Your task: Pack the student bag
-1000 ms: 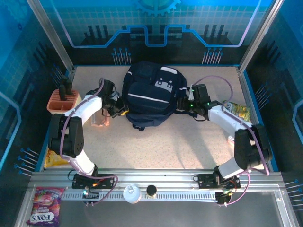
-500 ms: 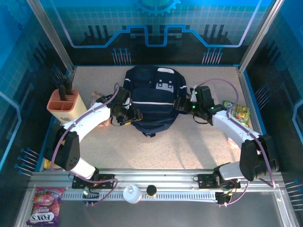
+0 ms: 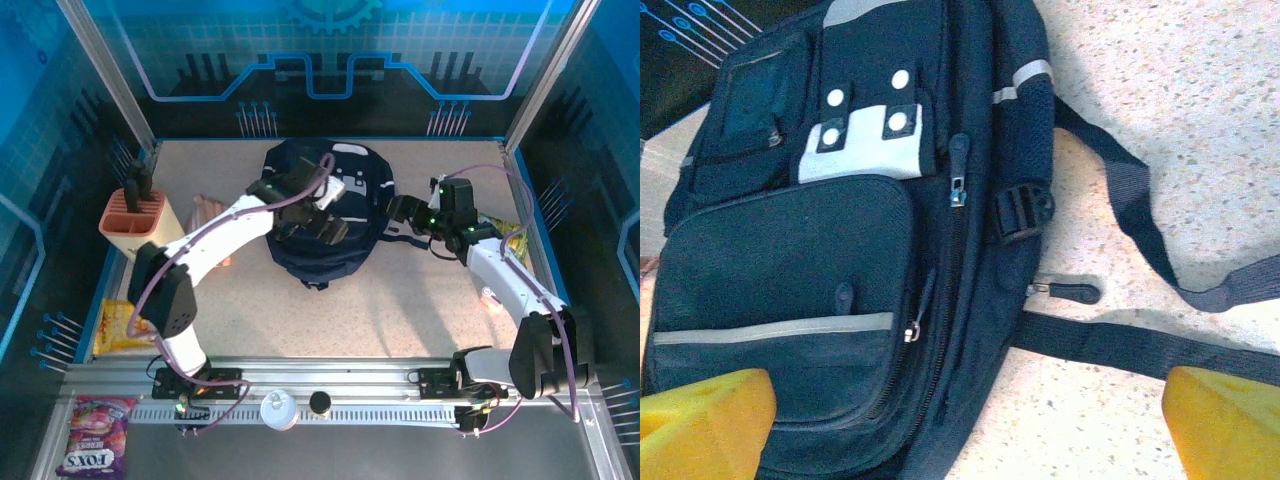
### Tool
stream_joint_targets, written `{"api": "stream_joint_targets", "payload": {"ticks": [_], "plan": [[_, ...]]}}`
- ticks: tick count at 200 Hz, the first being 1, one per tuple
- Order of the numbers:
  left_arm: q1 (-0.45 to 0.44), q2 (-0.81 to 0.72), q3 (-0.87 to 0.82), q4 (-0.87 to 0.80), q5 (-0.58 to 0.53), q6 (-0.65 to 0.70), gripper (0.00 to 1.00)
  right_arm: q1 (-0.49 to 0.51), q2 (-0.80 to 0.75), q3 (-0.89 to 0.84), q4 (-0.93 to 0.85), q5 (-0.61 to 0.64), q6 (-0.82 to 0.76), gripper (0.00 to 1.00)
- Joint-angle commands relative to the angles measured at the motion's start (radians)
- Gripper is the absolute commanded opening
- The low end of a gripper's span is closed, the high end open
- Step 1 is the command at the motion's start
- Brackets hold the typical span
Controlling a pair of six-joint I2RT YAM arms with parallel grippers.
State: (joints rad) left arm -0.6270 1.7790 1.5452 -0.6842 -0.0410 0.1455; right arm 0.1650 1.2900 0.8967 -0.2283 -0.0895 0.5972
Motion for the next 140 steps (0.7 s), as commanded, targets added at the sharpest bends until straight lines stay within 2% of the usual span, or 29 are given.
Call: {"api": "stream_joint_targets", "payload": {"ticks": [1, 42, 83, 120, 140], "plan": [[-0.034, 0.084, 0.073, -0.035, -0.052, 0.255, 0.93, -0.029, -0.017, 0.014, -0.058, 0.022, -0.039, 1.00], [-0.037, 0.224, 0.189, -0.127, -0.059, 0.378, 0.89, -0.062, -0.012, 0.027, -0.067, -0.018, -0.034, 1.00], [-0.032, 0.305, 0.256, -0.187, -0.060, 0.440, 0.87, -0.080, 0.002, 0.033, -0.046, -0.042, -0.031, 1.00], [-0.023, 0.369, 0.300, -0.176, -0.134, 0.484, 0.82, -0.081, 0.034, 0.026, -0.006, -0.060, -0.007, 1.00], [-0.016, 0.390, 0.329, -0.161, -0.156, 0.493, 0.73, -0.082, 0.064, 0.044, 0.002, -0.080, -0.007, 1.00]]}}
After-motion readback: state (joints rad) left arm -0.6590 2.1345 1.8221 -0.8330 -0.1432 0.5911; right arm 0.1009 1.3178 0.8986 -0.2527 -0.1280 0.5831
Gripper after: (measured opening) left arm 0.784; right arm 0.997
